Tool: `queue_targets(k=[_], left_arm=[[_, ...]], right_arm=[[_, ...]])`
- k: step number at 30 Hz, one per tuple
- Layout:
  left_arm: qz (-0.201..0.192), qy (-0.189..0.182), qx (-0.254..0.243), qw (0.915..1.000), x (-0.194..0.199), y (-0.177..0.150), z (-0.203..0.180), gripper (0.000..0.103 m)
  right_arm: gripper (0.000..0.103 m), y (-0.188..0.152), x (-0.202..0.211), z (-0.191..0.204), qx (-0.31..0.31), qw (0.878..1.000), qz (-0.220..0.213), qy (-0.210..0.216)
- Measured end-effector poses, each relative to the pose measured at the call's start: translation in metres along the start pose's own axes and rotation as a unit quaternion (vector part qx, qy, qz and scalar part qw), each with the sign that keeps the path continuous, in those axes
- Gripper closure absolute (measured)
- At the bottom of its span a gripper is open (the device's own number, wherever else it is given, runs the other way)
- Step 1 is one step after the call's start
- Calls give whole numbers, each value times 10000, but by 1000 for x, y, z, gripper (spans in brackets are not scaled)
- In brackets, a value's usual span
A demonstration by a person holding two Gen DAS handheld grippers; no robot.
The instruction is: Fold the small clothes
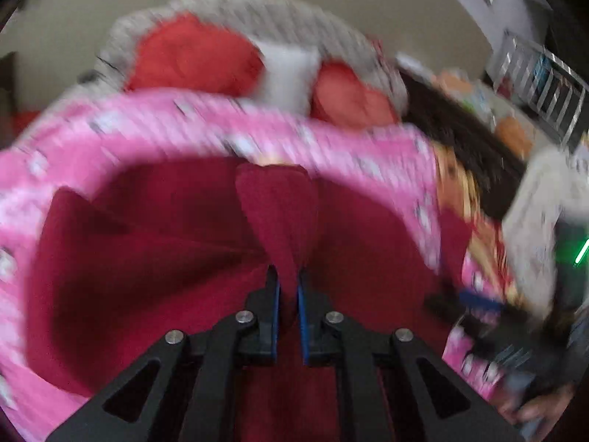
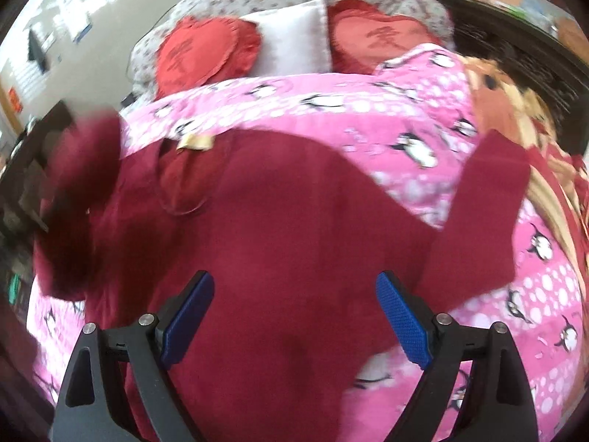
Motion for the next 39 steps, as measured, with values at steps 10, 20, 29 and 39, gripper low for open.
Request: queue_targets(k=[10, 20, 29, 39], left_arm=[[-390, -35, -470, 9981, 64, -6, -7, 13], [-336, 1603, 128, 9864, 100, -13, 117, 11], [-524, 1813, 545, 9805, 116, -11, 146, 11], [-175, 1837, 236, 9825, 73, -15, 127, 11]], right_arm=[[35, 9, 8, -22, -47, 9998, -110, 141], [49, 11, -35, 22, 625, 9963, 11, 585], [103, 5, -45, 46, 1222, 9903, -56, 658], [103, 45, -26, -15, 775, 9947, -581, -340]])
Point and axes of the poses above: each gripper's, at about its wrist camera, not at the fingertips, and x roughly against the way its jaws point, z to its left, y to its top, the point moved 2 cm from there along -x, roughly the way its jaws point, and after that the axes turned 11 degrees about -z, right-handed, at the moved point
